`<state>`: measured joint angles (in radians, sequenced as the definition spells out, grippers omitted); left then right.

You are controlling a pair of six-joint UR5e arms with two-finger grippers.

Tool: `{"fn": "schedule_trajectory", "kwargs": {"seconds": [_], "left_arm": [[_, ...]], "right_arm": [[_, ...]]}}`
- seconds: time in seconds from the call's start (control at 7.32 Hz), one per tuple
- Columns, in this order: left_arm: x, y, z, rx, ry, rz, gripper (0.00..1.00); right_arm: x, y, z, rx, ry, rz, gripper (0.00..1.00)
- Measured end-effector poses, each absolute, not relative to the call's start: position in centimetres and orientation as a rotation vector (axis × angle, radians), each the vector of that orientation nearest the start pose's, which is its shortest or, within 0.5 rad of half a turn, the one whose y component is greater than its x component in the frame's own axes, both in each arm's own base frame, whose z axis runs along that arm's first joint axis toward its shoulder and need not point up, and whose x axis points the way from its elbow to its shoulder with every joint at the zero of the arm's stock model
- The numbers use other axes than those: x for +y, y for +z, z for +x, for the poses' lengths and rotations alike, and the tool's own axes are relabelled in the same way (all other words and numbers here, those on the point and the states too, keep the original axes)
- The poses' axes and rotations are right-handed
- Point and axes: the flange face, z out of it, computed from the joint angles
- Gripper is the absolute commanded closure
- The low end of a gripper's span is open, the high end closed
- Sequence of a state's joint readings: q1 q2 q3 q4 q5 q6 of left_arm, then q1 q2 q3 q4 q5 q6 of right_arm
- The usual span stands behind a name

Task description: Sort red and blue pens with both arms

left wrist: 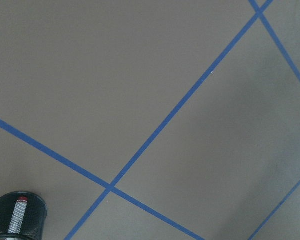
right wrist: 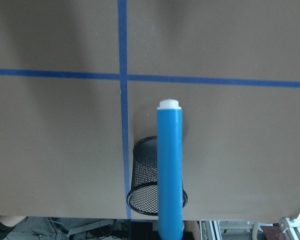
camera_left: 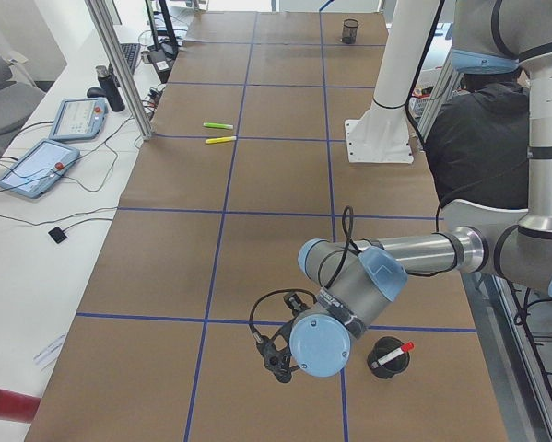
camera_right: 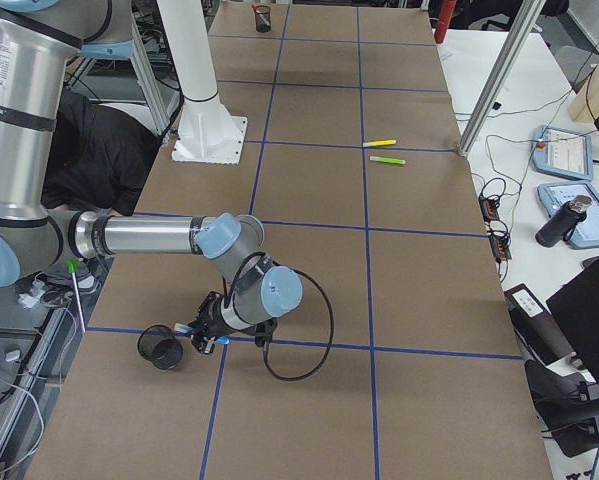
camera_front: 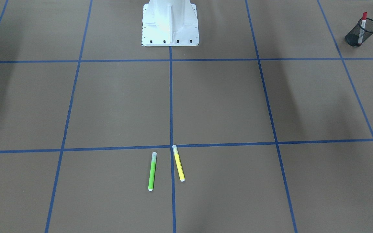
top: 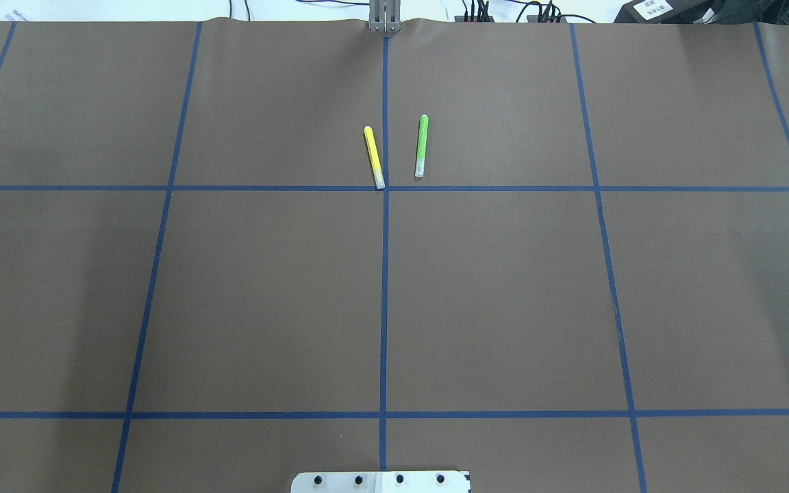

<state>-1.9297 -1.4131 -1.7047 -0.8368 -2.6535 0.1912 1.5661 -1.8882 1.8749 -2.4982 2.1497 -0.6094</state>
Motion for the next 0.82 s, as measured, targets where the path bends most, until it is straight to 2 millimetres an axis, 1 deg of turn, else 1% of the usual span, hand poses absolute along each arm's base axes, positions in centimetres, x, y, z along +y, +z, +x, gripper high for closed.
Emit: {"fn": "schedule_trajectory", "kwargs": {"seconds": [0.14,0.27,0.55,0.68,0.82], "left_arm": [[-33.5,68.9,-17.2,1.189,-0.547,-0.358,0.0],[-34.2,68.4,-17.3,1.193,-0.539,-0.343,0.0],[-35.5,67.5,-17.2,1.191,-0.512,-0.315,0.0],[-36.1,67.1,-17.2,1.189,-0.499,-0.302,0.0],[-36.7,66.4,-17.3,1.187,-0.488,-0.286,0.0]], "right_arm": [[-22.3,71.4,8.0,-0.802,-0.265,-0.756,1.0],[-20.2,72.0,8.1,-0.819,-0.243,-0.803,1.0],[-17.2,72.3,8.3,-0.88,-0.211,-0.91,1.0],[-16.1,72.9,8.3,-0.911,-0.184,-0.957,1.0],[-15.2,73.9,8.0,-0.942,-0.149,-0.989,1.0]]}}
